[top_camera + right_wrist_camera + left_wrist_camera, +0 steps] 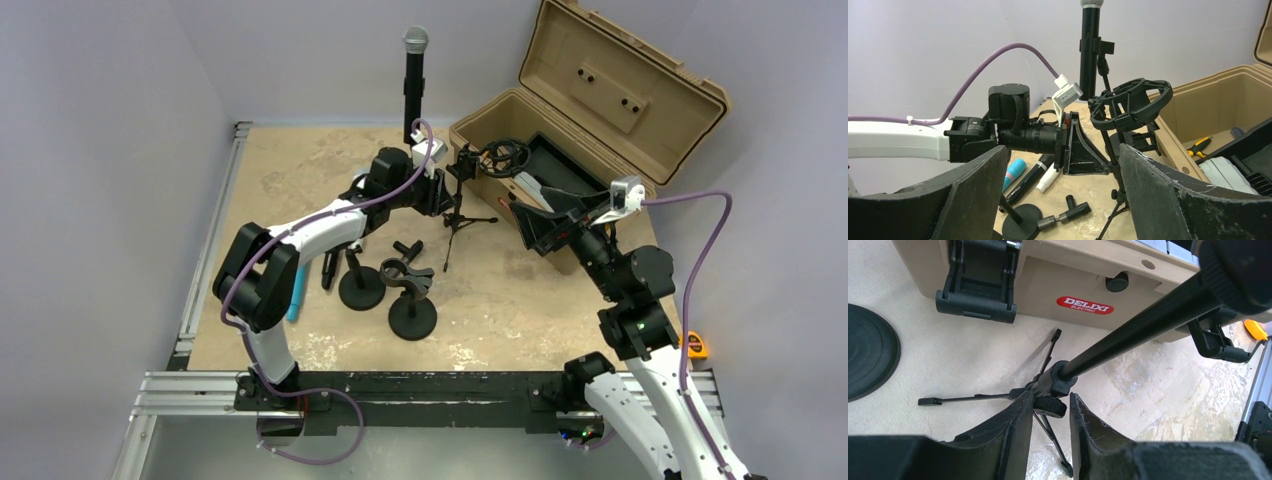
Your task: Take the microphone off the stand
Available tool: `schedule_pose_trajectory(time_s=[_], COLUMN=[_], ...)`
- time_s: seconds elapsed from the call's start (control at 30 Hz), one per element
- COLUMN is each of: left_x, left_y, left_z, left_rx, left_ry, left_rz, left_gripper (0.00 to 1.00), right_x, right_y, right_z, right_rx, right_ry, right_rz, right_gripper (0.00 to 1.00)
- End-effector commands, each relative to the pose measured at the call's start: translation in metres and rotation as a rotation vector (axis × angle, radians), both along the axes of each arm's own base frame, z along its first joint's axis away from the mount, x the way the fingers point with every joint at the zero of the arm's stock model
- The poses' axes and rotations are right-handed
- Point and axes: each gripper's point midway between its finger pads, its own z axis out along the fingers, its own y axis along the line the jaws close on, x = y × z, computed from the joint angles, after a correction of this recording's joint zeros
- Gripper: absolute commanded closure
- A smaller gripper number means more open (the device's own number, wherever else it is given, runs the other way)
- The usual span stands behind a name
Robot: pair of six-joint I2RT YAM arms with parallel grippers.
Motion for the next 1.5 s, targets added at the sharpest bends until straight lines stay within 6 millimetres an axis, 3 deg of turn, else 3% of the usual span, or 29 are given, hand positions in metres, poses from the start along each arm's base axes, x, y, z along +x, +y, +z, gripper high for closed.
schedule_pose_trajectory(time_s=[0.0,0.03,0.2,0.43,0.67,0.83,1.13,1.27,1.47], left_x=[-0.002,0.005,-0.007,-0.007,-0.013,-0.018,-0.011,-0.006,-0.008], left_y=[-0.007,-0.003,-0.008,-0.007,0.010,0.011,0.011,0.015,0.026], left_z=[0.014,0.012,0.009,0.011,0.009,0.020,0.012,0.011,0.012], left_rx=[-0.026,-0.004,-0.024,-0.036,-0.176,-0.249,-0.462,-0.540,-0.487], left_ry=[0.021,0.015,0.048,0.118,0.440,0.546,0.882,0.953,0.890], left_rz=[-0.028,0.019,-0.043,-0.029,0.030,0.065,0.219,0.274,0.323], left_gripper=[0.68,0.67,0.67,1.00,1.00,1.00,1.00,1.00,1.00], right_x=[-0.003,-0.004,-0.005,-0.006,-0.007,-0.003,-0.002,-0.002,-0.001], right_y=[-0.003,-0.003,-0.003,-0.004,-0.005,-0.003,-0.003,-0.003,-0.003], right_z=[0.016,0.017,0.017,0.018,0.019,0.015,0.010,0.012,0.010], right_rx=[0.014,0.015,0.016,0.018,0.024,0.020,0.031,0.033,0.031], right_ry=[-0.049,-0.050,-0.051,-0.050,-0.050,-0.037,-0.024,-0.027,-0.024], right_rz=[-0.010,-0.011,-0.011,-0.009,-0.013,-0.014,-0.013,-0.014,-0.014], right_gripper=[0.20,0.20,0.20,0.20,0.20,0.20,0.20,0.20,0.20])
